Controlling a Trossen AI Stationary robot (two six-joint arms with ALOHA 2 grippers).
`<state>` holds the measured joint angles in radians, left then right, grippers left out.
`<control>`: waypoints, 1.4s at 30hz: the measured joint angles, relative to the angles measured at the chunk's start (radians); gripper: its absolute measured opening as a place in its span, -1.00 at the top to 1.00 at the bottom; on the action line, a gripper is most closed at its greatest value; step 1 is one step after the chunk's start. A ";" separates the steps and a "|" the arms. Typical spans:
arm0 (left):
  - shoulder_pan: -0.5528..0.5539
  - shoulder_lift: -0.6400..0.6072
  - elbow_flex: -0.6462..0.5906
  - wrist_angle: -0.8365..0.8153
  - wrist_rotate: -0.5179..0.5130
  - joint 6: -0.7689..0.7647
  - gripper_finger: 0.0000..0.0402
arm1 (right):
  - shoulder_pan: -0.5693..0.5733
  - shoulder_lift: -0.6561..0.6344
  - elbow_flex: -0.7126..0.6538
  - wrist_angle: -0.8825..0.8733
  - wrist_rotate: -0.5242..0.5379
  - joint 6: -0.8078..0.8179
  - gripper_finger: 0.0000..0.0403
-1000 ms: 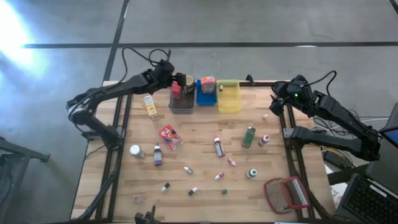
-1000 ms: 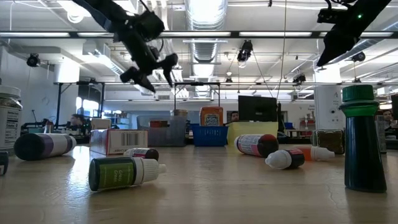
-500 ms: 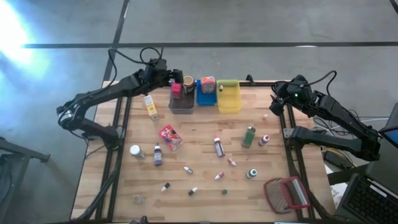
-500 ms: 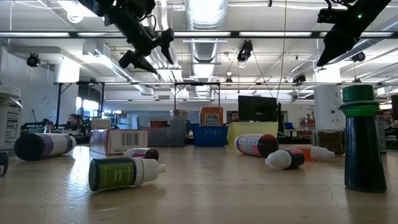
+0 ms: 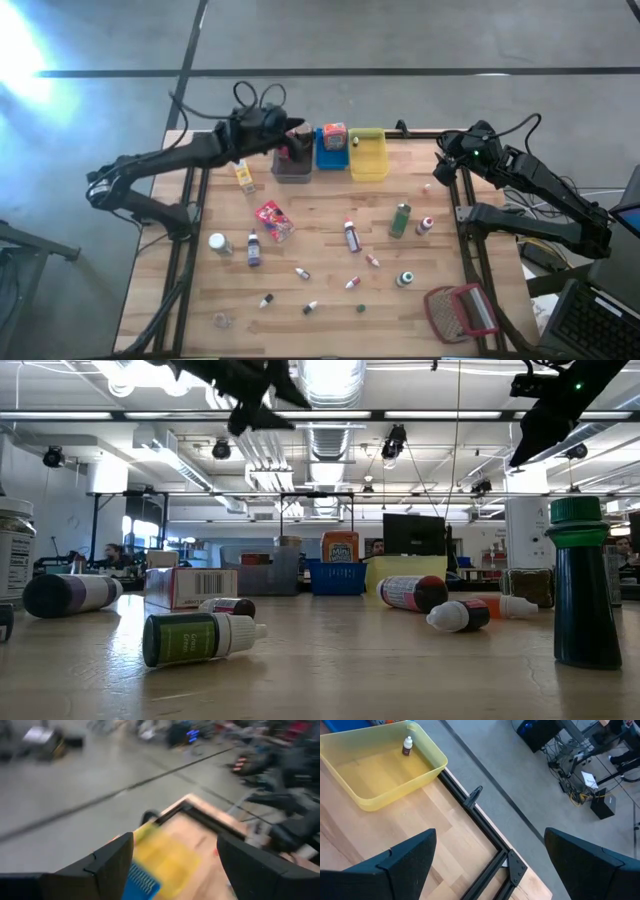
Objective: Pick & Place Kitchen Items
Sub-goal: Put the top orange food coloring bottle into the yellow bin
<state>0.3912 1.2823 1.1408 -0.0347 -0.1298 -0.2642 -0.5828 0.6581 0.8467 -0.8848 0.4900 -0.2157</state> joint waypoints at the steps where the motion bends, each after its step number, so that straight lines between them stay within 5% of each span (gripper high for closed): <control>1: -0.025 -0.012 0.000 0.014 0.000 0.038 -0.43 | 0.000 0.000 0.000 0.000 0.000 0.003 -0.82; 8: -0.159 -0.113 0.000 0.001 0.000 0.227 -0.39 | 0.000 0.000 0.000 0.000 0.000 0.003 -0.82; 19: -0.262 -0.232 -0.020 -0.159 -0.002 0.275 -0.38 | 0.000 0.000 0.000 0.000 0.000 -0.002 -0.82; 42: -0.269 -0.633 -0.565 0.028 -0.026 0.335 -0.29 | -0.001 0.006 0.000 0.028 0.007 -0.002 -0.82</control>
<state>0.1226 0.6493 0.5756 -0.0065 -0.1558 0.0711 -0.5838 0.6636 0.8467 -0.8564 0.4969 -0.2180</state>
